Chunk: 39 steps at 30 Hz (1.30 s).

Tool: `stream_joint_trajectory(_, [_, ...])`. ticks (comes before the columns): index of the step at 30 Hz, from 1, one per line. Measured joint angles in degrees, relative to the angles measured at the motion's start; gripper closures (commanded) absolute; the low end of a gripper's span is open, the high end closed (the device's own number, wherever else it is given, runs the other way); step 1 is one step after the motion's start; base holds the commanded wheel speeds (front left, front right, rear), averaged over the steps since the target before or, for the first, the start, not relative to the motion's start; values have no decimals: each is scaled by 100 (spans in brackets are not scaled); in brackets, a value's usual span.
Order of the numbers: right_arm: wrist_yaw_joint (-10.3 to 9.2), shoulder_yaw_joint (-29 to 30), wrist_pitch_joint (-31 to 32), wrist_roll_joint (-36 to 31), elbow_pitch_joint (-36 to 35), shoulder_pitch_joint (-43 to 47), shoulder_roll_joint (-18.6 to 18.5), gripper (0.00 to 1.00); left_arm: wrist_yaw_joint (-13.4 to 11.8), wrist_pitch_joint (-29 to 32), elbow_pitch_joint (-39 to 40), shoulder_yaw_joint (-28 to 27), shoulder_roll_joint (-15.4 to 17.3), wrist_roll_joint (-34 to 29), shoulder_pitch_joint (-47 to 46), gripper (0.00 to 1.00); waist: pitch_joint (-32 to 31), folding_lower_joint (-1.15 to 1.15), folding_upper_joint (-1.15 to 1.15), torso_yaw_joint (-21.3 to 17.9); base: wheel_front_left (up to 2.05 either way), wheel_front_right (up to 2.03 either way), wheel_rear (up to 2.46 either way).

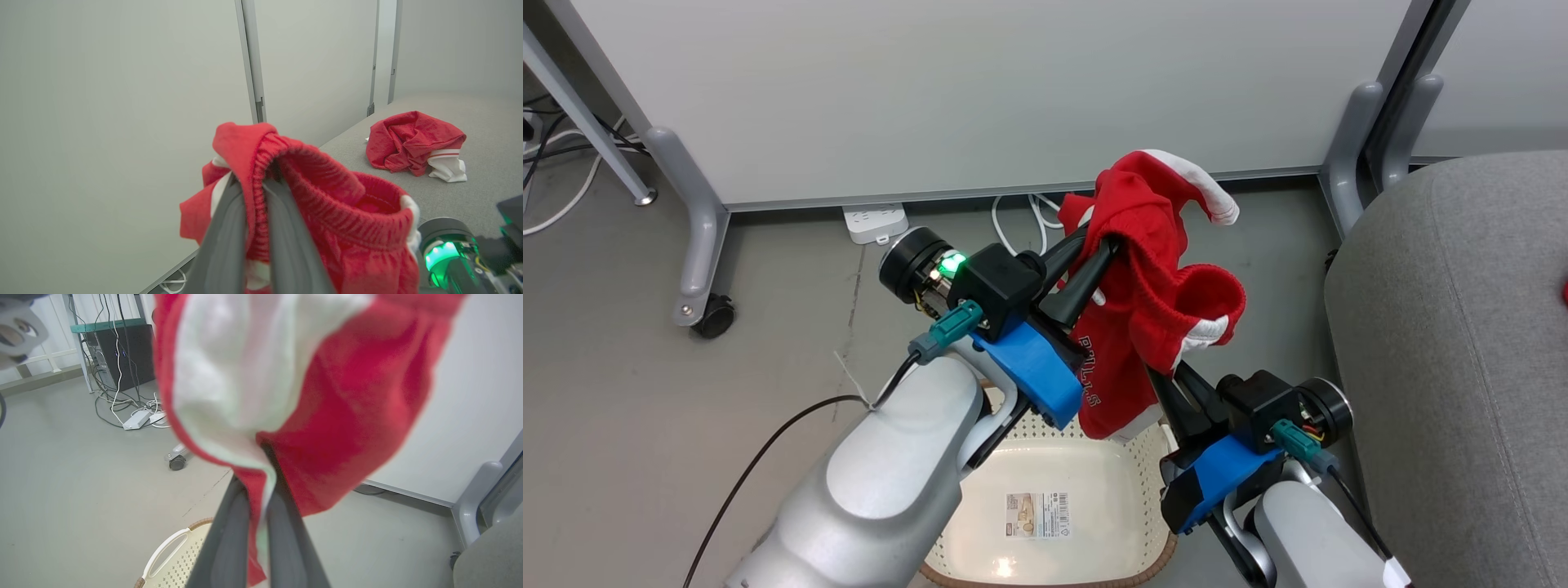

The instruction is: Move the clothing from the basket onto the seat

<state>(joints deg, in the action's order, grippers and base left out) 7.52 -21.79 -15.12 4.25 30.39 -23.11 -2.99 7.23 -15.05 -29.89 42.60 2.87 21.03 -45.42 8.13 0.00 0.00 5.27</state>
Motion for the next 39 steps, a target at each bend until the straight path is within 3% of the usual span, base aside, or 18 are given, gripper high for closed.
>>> stream_joint_trajectory(6, [-1,-13,0,34,-3,1,0,100,-1,0,0,3,0,0,0,100,-19,0,0,-14,0,0,0])
stream_joint_trajectory(7, [-1,-20,1,35,-3,1,0,100,-2,0,-1,0,0,0,1,55,-25,0,0,-20,0,0,0])
stream_joint_trajectory(8, [0,-26,0,35,-3,1,0,100,-3,0,-2,-3,0,0,1,0,-29,0,0,-23,0,0,0])
stream_joint_trajectory(28, [-1,12,1,76,-47,10,1,100,-51,0,24,-78,-2,-100,7,0,59,0,0,-99,0,0,0])
stream_joint_trajectory(39, [0,356,1,29,-265,-26,8,100,-51,-1,-1,-133,0,-204,1,0,269,0,0,-375,0,0,0])
